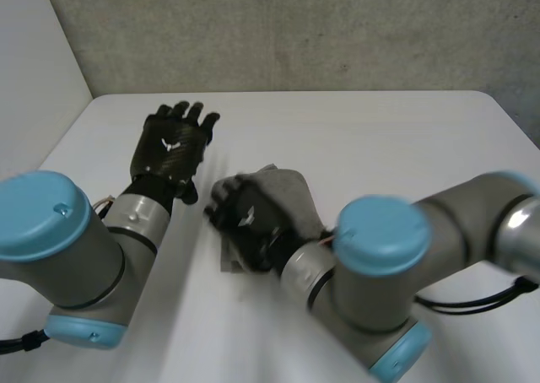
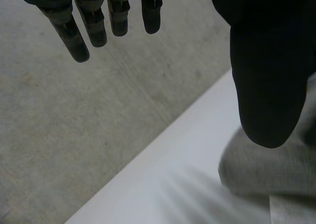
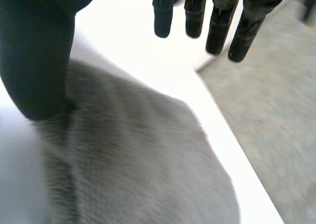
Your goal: Fold the towel.
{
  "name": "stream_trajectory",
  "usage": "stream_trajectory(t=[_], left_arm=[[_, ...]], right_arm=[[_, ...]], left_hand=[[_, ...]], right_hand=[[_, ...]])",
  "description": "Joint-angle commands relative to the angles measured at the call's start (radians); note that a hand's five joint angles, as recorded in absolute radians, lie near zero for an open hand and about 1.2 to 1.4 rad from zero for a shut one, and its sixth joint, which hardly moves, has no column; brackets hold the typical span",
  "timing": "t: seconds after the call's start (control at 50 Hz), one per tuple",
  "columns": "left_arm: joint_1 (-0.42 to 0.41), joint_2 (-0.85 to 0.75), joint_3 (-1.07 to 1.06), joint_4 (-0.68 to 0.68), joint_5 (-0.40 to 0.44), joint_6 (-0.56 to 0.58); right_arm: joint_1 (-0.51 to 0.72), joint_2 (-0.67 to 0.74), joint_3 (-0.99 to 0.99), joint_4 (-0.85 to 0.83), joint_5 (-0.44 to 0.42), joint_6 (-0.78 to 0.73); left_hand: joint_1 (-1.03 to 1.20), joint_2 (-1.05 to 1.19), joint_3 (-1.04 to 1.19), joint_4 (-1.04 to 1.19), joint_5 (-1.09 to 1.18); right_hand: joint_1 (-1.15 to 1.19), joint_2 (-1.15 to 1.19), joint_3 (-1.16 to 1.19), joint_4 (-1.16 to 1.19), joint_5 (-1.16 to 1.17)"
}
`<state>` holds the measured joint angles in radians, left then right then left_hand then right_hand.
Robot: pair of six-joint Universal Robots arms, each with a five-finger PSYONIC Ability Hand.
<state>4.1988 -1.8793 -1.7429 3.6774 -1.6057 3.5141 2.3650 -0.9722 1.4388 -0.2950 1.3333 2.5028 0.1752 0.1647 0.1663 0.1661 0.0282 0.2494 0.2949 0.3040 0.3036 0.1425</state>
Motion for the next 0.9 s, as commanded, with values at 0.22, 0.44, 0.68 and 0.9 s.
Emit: stream_trajectory(t=[0.22, 0.44, 0.68, 0.9], left_arm=[[-0.086, -0.125, 0.287, -0.252, -0.008, -0.444], [-0.091, -0.325, 0.324, -0.344, -0.017, -0.544], [-0.071, -0.334, 0.296, -0.395, -0.017, -0.451], [-0.028, -0.011, 0.335, -0.41, -0.014, -0.382]], right_arm=[[-0.296, -0.067, -0.058, 0.123, -0.055, 0.651], [-0.3, 0.19, -0.28, 0.315, -0.092, 0.63], [-0.316, 0.109, -0.324, 0.382, -0.016, 0.493], [-0.36, -0.209, -0.276, 0.375, 0.15, 0.501]], left_hand=[[0.065, 0.075, 0.074, 0.074, 0.037], [0.071, 0.081, 0.08, 0.08, 0.043], [0.059, 0.069, 0.068, 0.068, 0.031], [0.044, 0.055, 0.053, 0.053, 0.017]], right_hand=[[-0.075, -0.12, -0.129, -0.129, -0.143], [-0.075, -0.12, -0.129, -0.129, -0.143], [-0.075, -0.12, -0.129, -0.129, -0.143], [-0.075, -0.12, -0.129, -0.129, -0.143]])
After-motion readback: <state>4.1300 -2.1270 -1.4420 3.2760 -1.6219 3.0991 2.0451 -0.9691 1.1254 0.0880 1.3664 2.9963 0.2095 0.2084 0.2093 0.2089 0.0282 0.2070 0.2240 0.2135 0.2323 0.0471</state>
